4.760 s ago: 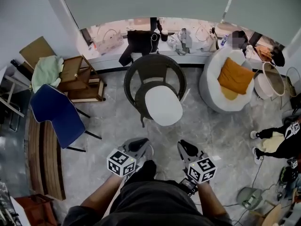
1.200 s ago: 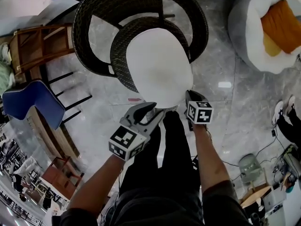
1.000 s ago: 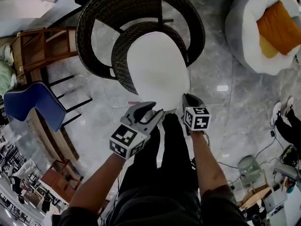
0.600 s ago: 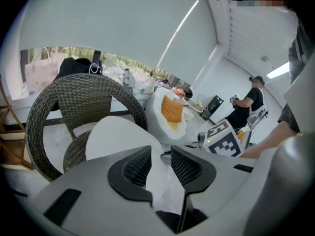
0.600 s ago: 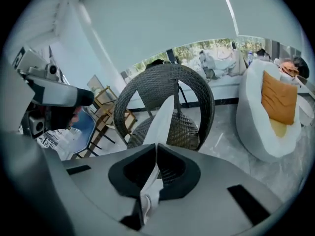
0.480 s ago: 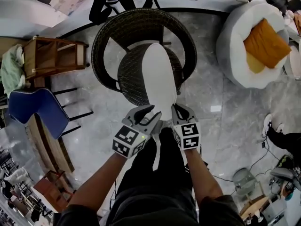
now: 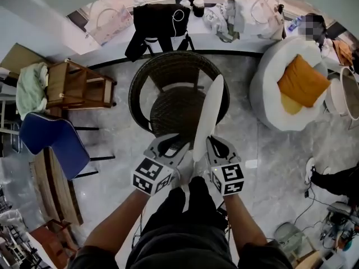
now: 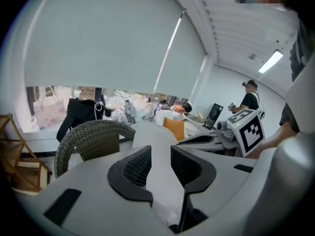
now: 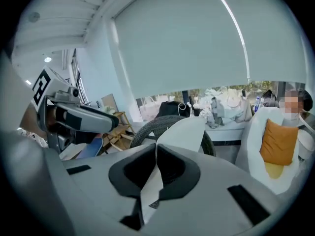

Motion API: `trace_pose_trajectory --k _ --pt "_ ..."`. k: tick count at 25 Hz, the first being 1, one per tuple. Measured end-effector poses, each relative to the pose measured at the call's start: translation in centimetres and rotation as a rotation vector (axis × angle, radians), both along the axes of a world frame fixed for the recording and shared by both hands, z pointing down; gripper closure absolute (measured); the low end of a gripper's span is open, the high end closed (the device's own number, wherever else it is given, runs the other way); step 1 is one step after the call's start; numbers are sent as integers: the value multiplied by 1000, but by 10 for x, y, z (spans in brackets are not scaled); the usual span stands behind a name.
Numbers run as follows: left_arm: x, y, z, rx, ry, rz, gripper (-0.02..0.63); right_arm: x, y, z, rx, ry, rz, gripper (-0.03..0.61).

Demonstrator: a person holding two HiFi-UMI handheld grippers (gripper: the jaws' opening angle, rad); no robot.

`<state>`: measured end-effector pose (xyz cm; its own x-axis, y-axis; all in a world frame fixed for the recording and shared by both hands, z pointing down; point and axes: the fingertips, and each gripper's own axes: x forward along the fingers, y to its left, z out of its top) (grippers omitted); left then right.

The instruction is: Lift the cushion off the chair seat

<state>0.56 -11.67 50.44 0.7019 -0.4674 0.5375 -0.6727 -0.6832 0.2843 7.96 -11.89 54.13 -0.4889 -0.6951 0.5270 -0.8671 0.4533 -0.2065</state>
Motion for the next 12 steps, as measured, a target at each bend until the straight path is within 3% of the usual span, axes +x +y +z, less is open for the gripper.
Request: trace_pose_trajectory --k 12 --pt "-38 -7 -142 244 47 -45 483 -43 6 -188 306 -57 -1 558"
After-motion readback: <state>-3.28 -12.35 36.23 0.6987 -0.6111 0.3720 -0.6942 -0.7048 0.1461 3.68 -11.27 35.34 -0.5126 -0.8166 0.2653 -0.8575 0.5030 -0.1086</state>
